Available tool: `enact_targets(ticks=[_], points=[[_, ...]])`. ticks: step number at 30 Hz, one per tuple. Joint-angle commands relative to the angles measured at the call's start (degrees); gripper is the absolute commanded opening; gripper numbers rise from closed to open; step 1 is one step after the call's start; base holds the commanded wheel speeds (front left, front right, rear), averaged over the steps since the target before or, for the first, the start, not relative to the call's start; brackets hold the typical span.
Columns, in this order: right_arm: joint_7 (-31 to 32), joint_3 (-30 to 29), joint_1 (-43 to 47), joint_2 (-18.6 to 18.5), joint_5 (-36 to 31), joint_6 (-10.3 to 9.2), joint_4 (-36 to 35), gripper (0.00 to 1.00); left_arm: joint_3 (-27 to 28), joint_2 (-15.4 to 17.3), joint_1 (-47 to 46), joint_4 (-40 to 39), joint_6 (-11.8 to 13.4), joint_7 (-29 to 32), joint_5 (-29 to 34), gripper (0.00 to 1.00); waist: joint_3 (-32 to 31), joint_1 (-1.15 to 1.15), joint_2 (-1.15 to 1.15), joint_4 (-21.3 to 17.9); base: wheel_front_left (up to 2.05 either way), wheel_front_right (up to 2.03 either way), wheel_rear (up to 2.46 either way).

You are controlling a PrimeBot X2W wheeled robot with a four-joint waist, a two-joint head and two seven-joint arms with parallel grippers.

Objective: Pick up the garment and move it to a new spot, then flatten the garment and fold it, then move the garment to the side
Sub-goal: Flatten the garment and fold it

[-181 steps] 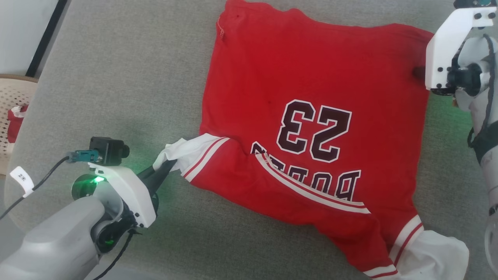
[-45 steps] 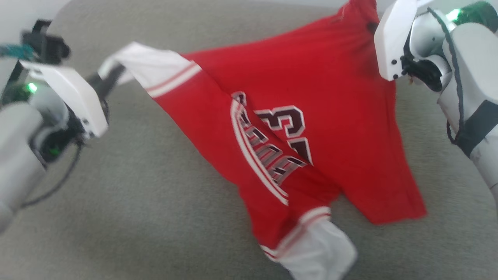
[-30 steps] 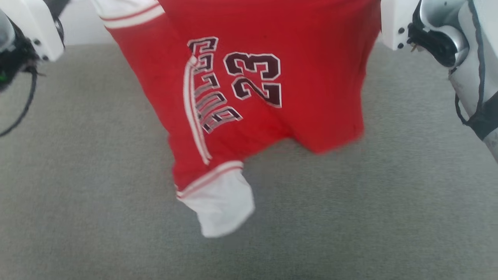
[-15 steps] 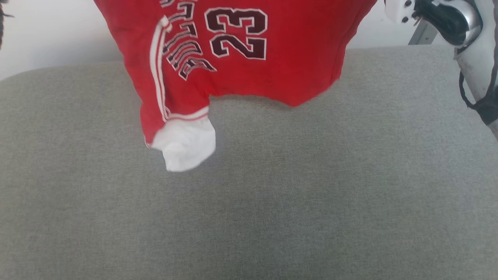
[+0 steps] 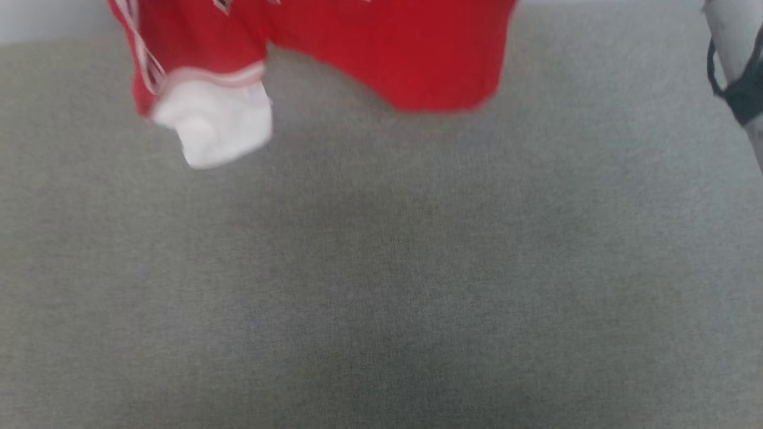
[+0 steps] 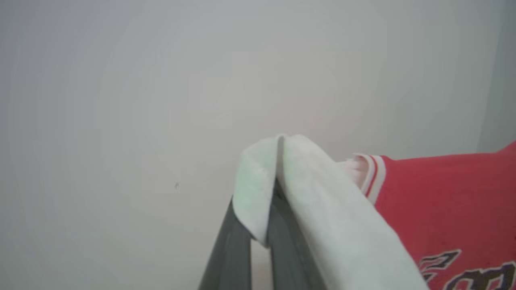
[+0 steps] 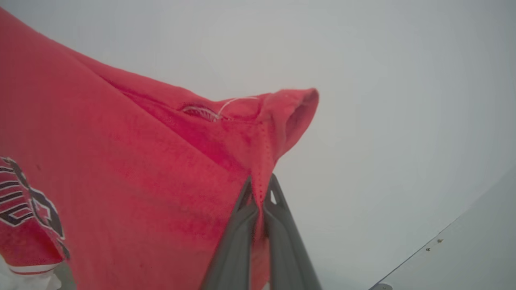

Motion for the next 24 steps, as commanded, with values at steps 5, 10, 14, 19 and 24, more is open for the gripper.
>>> enact_targets(ticks=[5,10,14,19,24], points=[[-9.3,-6.5,-5.7,2.6,-10.6,-0.33,5.6,0.0,0.4,-0.6,-5.9,2.5,0.2,-7.6,3.3,0.0,7.2,0.0,0.0,0.1,0.0,0.0,0.0],[-17.7,-13.9,-10.4,4.6,-21.7,-0.33,8.6,0.0,1.3,-0.7,-11.2,0.3,0.2,-11.1,8.2,0.0,10.7,0.0,0.0,1.3,0.0,0.0,0.0],[-20.2,-18.8,-10.7,6.6,-29.5,-0.32,10.2,0.0,7.8,0.5,-9.4,-6.4,0.2,-11.0,13.5,0.0,12.8,0.0,0.0,2.5,0.0,0.0,0.0],[-19.2,-21.0,-7.1,8.1,-34.5,-0.32,13.7,0.0,7.5,1.6,-1.6,-11.7,0.2,-11.1,14.0,0.0,12.7,0.0,0.0,4.0,0.0,0.0,0.0],[-18.8,-20.7,-2.2,8.9,-34.0,-0.32,18.0,0.0,2.1,2.7,6.4,-12.1,0.2,-11.1,9.5,0.0,11.5,0.0,0.0,5.4,0.0,0.0,0.0]])
